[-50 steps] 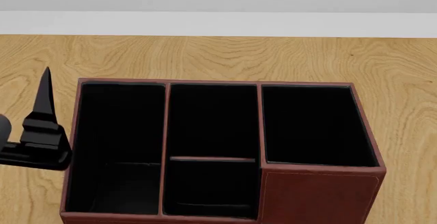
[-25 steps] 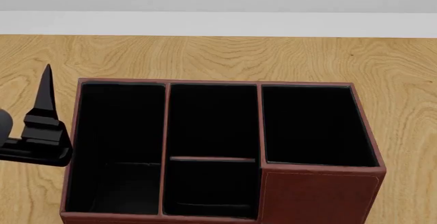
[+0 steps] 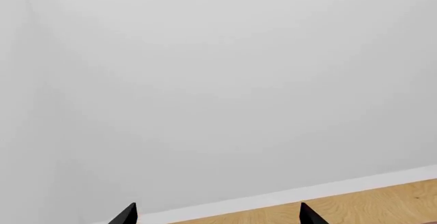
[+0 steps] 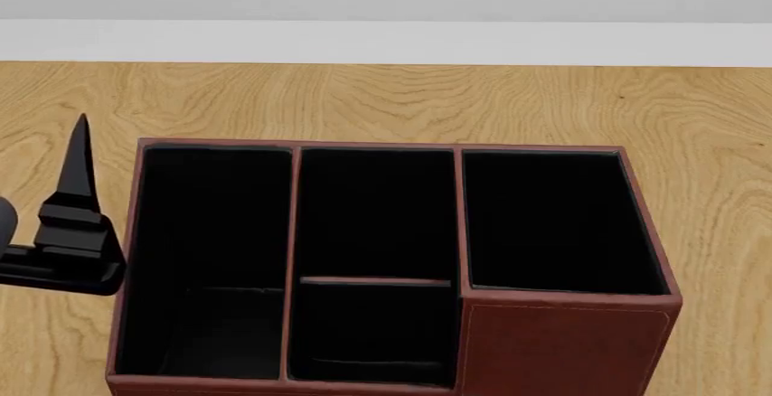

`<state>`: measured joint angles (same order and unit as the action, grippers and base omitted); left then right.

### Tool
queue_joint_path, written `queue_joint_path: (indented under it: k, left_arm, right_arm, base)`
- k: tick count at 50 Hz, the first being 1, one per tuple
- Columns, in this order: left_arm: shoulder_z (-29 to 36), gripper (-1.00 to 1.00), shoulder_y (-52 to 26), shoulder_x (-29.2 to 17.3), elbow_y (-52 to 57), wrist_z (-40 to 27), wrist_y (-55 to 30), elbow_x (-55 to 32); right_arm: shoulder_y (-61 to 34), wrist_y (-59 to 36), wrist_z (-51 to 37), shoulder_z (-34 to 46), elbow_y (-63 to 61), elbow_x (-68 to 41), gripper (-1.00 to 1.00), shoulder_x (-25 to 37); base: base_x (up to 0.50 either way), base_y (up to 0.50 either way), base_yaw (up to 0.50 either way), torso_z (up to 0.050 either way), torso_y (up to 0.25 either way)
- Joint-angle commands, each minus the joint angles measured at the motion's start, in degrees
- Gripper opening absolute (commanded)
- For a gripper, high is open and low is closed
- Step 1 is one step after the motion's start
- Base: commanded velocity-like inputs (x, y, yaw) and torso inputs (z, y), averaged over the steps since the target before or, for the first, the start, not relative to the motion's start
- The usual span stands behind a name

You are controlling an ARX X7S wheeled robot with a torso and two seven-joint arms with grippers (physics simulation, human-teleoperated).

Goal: Pick up the white mug and place it to the right of the caddy.

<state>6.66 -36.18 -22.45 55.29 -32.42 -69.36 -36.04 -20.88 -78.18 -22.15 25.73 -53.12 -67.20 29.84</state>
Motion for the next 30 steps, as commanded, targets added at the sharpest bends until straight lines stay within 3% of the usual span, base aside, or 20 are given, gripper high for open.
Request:
queue_joint_path:
  k: [1,30]
  left_arm:
    - [-0.35,1.0,0.33,-0.52,0.0,-0.22,0.65,-0.65]
    - [-0.39,1.0,0.26,-1.3,-0.47,-1.14,1.59,-1.95]
  right_arm:
    - [0.41,1.95,2.42,5.72,2.84,5.65,1.0,-0.6]
    - [-0.57,6.77,7.22,15.88,12.11,14.56,1.0,-2.33]
  base:
    - [0.0,0.0,0.0,0.0,0.0]
    - [0.0,0.0,0.0,0.0,0.0]
